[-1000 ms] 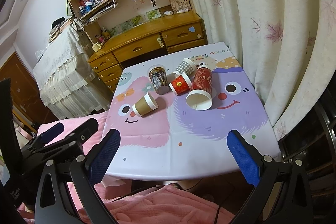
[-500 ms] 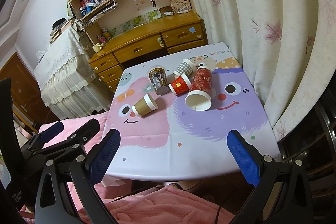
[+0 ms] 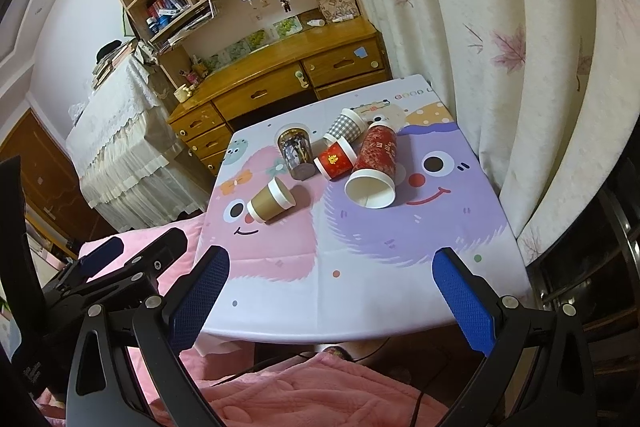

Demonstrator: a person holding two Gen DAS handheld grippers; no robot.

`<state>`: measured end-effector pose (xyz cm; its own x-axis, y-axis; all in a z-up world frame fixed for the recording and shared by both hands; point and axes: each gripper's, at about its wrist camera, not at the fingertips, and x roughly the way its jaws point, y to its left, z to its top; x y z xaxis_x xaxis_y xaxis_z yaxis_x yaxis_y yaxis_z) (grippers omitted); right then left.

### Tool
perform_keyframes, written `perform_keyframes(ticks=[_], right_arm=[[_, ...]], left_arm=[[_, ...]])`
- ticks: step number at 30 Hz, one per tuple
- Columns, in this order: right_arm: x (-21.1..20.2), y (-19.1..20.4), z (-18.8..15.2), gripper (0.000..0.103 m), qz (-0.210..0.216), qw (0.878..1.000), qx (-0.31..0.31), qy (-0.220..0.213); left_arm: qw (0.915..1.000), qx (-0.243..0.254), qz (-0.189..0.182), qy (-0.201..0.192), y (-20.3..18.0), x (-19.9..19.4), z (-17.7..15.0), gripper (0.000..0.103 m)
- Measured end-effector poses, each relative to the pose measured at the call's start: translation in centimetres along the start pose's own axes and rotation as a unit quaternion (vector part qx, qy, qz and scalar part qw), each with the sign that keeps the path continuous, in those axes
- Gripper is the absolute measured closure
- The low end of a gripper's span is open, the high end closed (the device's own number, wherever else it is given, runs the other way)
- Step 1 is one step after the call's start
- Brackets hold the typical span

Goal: Flip cup upright
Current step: 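Move the left tool toward the small red cup lying on its side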

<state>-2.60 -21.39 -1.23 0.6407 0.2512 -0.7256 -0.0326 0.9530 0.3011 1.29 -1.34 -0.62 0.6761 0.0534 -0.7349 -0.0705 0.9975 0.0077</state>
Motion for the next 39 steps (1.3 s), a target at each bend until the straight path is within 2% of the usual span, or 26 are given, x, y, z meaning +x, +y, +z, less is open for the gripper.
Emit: perform_keyframes(ticks=[5,8,11,14,20,23,26,30,36,39], right_arm=[[0.3,-0.2,-0.5,0.000,0.002,1.000,0.010,0.017],[0.5,-0.3,-0.7,0.000,0.001,0.999,0.018,0.028],[0.7,-2.0,0.3,0.000,0.005,0.998,0.037,0.042],[1.9,-3.2,0.6,0.000,0.006,0.995,0.064,0.071],[5.8,-6.1,0.7,0.000,0.011,0.984,0.129,0.125],[8.5,-7.5,1.1,0.000,-0.010,0.981,0.139,0.135],[10.8,-8.1,1.9,0.000,-0.039,0.982,0.132,0.128],[14.1,-8.4,3.5,0.000,-0.071,0.984,0.105,0.123],[19.3,-9.1,7.1,0.000,-0.097,0.983,0.085,0.134],[21.8,-9.4,8.5,0.000,-0.109,0.979,0.083,0.150]], left_arm=[[0.9998,0.006,0.007,0.019,-0.7,0.9,0.1,0.001],[0.9989,0.006,0.006,0.045,-0.8,2.1,0.0,0.001],[0.9974,0.004,0.003,0.071,-0.9,3.4,-0.1,0.001],[0.9949,0.006,-0.005,0.101,-1.0,5.0,-0.2,0.001],[0.9840,0.029,-0.030,0.174,-1.2,9.1,-0.5,0.002],[0.9768,0.044,-0.050,0.203,-1.3,11.4,-0.1,0.003],[0.9708,0.087,-0.045,0.219,-2.0,14.0,1.0,0.004],[0.9610,0.165,-0.029,0.220,-3.2,17.9,3.4,0.005],[0.9369,0.268,-0.033,0.222,-5.4,24.6,7.9,0.008],[0.9272,0.294,-0.048,0.227,-6.7,28.3,9.8,0.009]])
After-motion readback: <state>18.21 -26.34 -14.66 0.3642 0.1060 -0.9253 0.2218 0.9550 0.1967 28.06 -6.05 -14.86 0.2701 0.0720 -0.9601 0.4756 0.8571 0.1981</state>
